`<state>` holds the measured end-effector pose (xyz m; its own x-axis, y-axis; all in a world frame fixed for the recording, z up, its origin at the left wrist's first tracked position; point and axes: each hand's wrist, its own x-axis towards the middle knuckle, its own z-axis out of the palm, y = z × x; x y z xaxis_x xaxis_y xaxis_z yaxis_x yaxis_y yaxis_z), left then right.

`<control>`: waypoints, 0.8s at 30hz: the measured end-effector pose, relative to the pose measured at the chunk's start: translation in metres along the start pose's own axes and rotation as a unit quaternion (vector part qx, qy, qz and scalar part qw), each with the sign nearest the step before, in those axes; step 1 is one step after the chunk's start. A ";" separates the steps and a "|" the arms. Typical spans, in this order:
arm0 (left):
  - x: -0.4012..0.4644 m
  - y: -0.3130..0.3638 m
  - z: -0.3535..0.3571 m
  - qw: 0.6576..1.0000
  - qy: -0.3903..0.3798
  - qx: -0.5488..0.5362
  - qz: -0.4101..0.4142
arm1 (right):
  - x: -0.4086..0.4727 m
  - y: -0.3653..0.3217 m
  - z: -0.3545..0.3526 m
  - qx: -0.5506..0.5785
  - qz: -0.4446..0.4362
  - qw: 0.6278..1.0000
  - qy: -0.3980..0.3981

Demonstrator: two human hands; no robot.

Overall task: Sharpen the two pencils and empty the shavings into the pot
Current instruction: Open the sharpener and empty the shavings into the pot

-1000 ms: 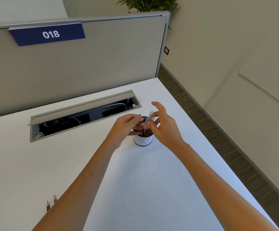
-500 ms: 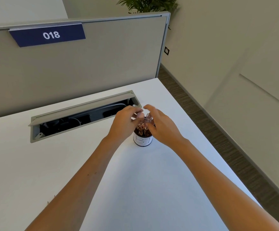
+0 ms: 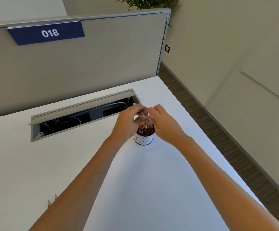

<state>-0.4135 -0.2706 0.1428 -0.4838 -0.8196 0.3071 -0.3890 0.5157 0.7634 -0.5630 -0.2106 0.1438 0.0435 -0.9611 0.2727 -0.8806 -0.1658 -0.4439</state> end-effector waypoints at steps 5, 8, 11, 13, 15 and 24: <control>0.000 0.000 0.001 1.000 0.005 0.002 -0.004 | -0.003 0.000 0.001 0.005 0.032 0.999 0.005; -0.001 0.000 0.001 1.000 0.002 0.004 0.002 | -0.005 -0.002 0.002 -0.007 0.016 1.000 -0.008; 0.000 -0.001 0.000 1.000 0.014 0.009 -0.002 | -0.004 -0.005 0.002 0.012 0.035 0.999 0.004; 0.000 0.000 0.000 1.000 0.014 0.008 0.009 | -0.004 -0.006 0.001 -0.018 0.011 1.000 -0.011; -0.001 -0.002 0.001 1.000 0.014 0.008 -0.008 | -0.002 -0.007 0.001 -0.006 0.030 0.999 -0.012; -0.005 -0.005 0.001 0.999 0.009 0.009 -0.043 | -0.003 -0.016 -0.001 -0.012 0.060 0.998 0.002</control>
<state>-0.4095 -0.2686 0.1368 -0.4330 -0.8657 0.2511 -0.4434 0.4471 0.7768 -0.5495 -0.2051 0.1509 -0.0643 -0.9729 0.2222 -0.8908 -0.0444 -0.4522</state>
